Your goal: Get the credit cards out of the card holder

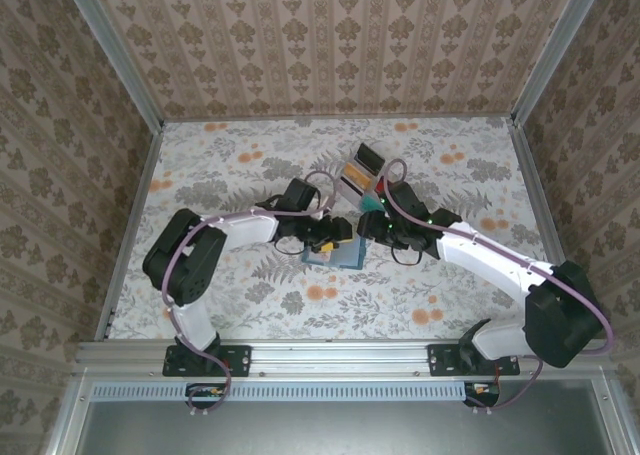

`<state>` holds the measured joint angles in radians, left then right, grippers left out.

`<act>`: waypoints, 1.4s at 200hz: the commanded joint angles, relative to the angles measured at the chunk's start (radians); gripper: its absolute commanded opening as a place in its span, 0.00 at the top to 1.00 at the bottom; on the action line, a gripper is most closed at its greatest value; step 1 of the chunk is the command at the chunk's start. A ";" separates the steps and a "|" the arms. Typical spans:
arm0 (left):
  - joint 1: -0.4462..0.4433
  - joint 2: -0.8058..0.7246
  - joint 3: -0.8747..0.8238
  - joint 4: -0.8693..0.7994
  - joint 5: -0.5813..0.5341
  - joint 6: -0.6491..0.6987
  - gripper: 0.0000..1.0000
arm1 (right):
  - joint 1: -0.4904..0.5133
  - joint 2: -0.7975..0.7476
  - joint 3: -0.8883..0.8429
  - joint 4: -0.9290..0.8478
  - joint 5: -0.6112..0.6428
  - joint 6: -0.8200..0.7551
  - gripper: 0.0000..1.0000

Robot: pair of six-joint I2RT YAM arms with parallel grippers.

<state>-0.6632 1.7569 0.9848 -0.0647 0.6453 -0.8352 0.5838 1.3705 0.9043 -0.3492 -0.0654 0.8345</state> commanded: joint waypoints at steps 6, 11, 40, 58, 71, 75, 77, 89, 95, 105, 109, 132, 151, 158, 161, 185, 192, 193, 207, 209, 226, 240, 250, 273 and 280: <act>0.058 -0.103 -0.054 -0.070 -0.087 0.035 0.40 | 0.022 0.096 0.056 0.083 -0.132 -0.007 0.52; 0.070 -0.116 -0.065 -0.079 -0.094 0.037 0.41 | 0.030 0.113 0.072 0.082 -0.136 -0.006 0.53; 0.133 -0.172 -0.120 -0.100 -0.124 0.033 0.46 | 0.072 0.220 0.162 0.079 -0.162 0.002 0.56; 0.146 -0.174 -0.122 -0.122 -0.127 0.042 0.50 | 0.077 0.296 0.192 0.085 -0.165 0.027 0.61; 0.146 -0.161 -0.110 -0.144 -0.133 0.051 0.52 | 0.073 0.343 0.196 0.102 -0.174 0.047 0.63; 0.145 -0.155 -0.109 -0.149 -0.136 0.051 0.53 | 0.072 0.355 0.196 0.112 -0.180 0.053 0.64; 0.145 -0.154 -0.109 -0.149 -0.136 0.051 0.54 | 0.071 0.360 0.194 0.118 -0.183 0.057 0.64; 0.145 -0.142 -0.105 -0.151 -0.142 0.051 0.57 | 0.064 0.390 0.186 0.159 -0.211 0.076 0.66; 0.145 -0.133 -0.103 -0.152 -0.144 0.051 0.58 | 0.061 0.403 0.181 0.178 -0.226 0.081 0.66; 0.144 -0.117 -0.094 -0.156 -0.142 0.055 0.60 | 0.056 0.423 0.177 0.195 -0.238 0.088 0.66; 0.145 -0.108 -0.089 -0.157 -0.139 0.055 0.61 | 0.055 0.428 0.175 0.198 -0.241 0.091 0.67; 0.137 -0.070 -0.066 -0.153 -0.124 0.052 0.65 | 0.043 0.446 0.154 0.239 -0.255 0.109 0.70; 0.131 -0.048 -0.058 -0.149 -0.128 0.048 0.67 | 0.041 0.452 0.147 0.245 -0.251 0.109 0.70; 0.129 -0.039 -0.056 -0.146 -0.130 0.045 0.68 | 0.038 0.460 0.148 0.241 -0.253 0.109 0.71; 0.129 -0.037 -0.055 -0.146 -0.130 0.044 0.68 | 0.038 0.462 0.148 0.239 -0.254 0.109 0.71; 0.128 -0.023 -0.054 -0.145 -0.133 0.031 0.71 | 0.035 0.480 0.140 0.237 -0.251 0.113 0.71; 0.126 -0.021 -0.059 -0.140 -0.128 0.020 0.71 | 0.034 0.483 0.137 0.238 -0.252 0.112 0.71; 0.126 -0.021 -0.058 -0.139 -0.127 0.017 0.71 | 0.034 0.483 0.137 0.237 -0.251 0.113 0.71; 0.121 -0.016 -0.066 -0.125 -0.119 0.001 0.72 | 0.033 0.489 0.134 0.239 -0.251 0.114 0.71; 0.120 -0.016 -0.066 -0.126 -0.121 0.000 0.72 | 0.033 0.490 0.134 0.239 -0.251 0.115 0.71; 0.116 -0.013 -0.071 -0.140 -0.137 -0.006 0.72 | 0.033 0.495 0.134 0.235 -0.248 0.115 0.71; 0.114 -0.007 -0.077 -0.144 -0.140 -0.011 0.72 | 0.033 0.498 0.135 0.231 -0.246 0.114 0.72; 0.113 -0.005 -0.079 -0.144 -0.141 -0.015 0.72 | 0.032 0.501 0.133 0.230 -0.244 0.111 0.71; 0.111 -0.002 -0.081 -0.163 -0.152 -0.016 0.73 | 0.031 0.510 0.127 0.245 -0.257 0.107 0.73; 0.111 0.000 -0.082 -0.172 -0.159 -0.015 0.73 | 0.031 0.512 0.121 0.256 -0.265 0.105 0.74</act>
<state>-0.5446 1.7290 0.9039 -0.1951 0.5148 -0.8352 0.6216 1.8553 1.0492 -0.1104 -0.3012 0.9398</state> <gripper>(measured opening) 0.274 0.272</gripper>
